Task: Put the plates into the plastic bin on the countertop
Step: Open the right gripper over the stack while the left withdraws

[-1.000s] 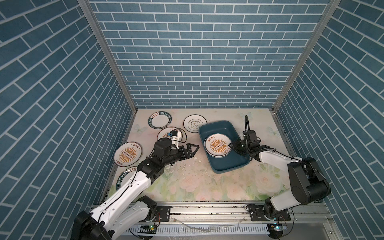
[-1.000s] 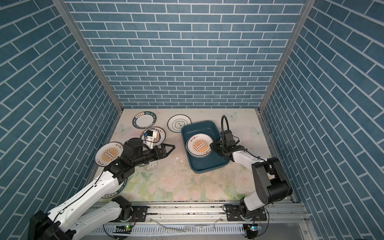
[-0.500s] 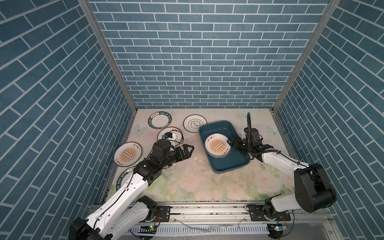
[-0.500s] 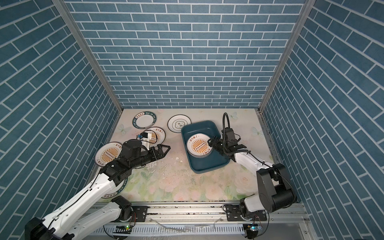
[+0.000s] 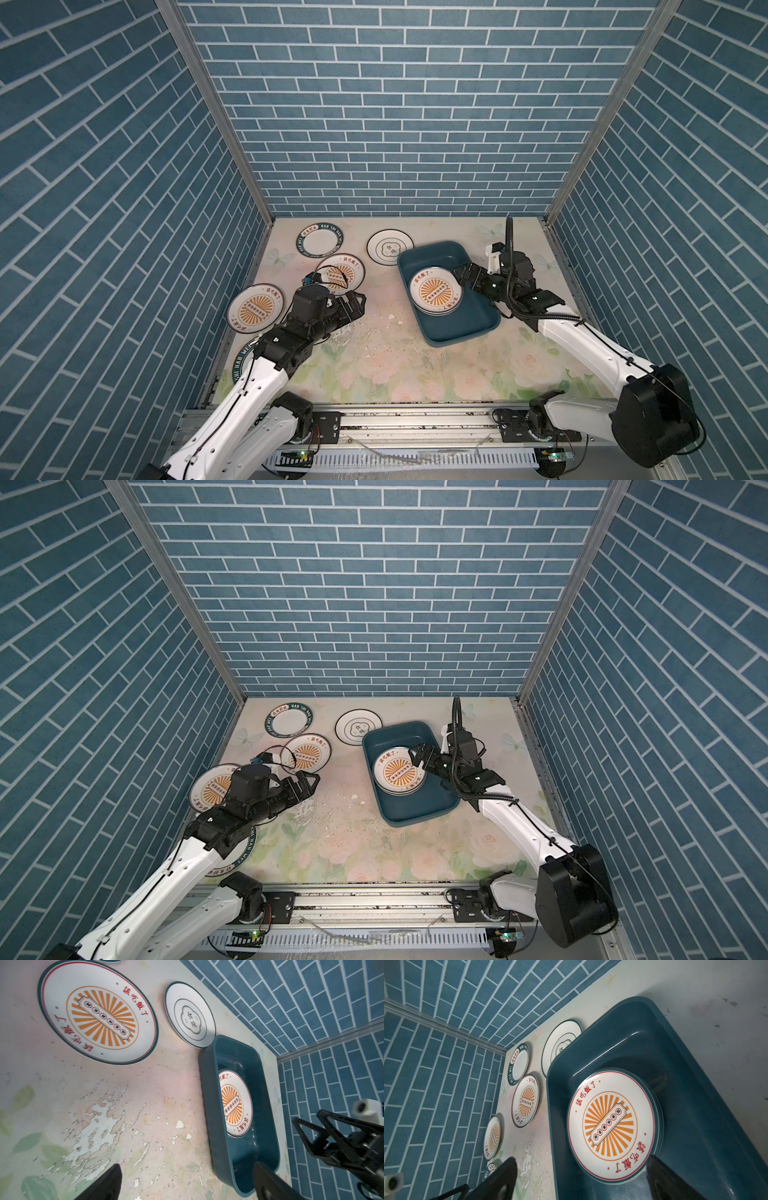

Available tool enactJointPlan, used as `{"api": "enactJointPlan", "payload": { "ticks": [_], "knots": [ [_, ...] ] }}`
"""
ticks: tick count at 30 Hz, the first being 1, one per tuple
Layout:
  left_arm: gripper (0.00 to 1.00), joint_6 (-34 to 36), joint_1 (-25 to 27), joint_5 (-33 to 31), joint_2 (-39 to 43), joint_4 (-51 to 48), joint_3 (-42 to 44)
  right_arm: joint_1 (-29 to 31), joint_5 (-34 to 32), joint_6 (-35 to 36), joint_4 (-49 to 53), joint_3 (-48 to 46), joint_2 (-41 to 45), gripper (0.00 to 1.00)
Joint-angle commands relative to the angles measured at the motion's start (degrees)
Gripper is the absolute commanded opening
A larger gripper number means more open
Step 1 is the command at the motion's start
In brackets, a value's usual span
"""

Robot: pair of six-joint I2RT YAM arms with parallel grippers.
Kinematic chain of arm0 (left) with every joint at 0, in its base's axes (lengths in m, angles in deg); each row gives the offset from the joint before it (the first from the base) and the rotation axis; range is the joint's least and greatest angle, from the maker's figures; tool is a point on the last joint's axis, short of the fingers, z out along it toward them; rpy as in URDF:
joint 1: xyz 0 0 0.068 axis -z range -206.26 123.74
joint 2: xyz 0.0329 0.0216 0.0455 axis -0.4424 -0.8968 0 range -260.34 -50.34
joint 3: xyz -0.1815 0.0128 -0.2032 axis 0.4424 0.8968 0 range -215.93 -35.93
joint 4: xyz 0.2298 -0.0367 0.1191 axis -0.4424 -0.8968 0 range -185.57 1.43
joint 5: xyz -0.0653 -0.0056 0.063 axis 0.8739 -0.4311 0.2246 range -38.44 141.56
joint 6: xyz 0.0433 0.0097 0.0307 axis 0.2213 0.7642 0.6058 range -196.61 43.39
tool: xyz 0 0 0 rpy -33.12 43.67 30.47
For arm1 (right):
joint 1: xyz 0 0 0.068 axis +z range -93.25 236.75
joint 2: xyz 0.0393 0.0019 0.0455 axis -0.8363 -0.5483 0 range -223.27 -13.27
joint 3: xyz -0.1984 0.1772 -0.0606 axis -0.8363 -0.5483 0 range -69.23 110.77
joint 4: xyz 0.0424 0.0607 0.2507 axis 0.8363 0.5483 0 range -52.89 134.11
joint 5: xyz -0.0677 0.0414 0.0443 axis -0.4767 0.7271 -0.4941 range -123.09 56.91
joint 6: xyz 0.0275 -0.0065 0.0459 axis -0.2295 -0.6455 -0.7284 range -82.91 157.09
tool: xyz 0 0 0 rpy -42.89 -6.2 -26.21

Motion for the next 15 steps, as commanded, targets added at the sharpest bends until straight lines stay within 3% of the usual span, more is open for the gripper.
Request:
{"api": "enactJointPlan", "payload": {
  "ticks": [1,8,15],
  "knots": [
    [1.0,-2.1,-2.7,-1.5,1.1,-3.3,2.5,1.4,-0.4,3.1,1.1,2.2,1.3,0.98],
    [1.0,-2.2,-9.0,-6.1,6.1,-11.9,3.9,2.2,0.3,3.2,0.1,2.1,0.8,0.98],
    [1.0,1.3,-22.5,-14.8,10.0,-23.7,3.3,2.5,0.9,2.9,-0.5,1.8,1.1,0.98]
  ]
}}
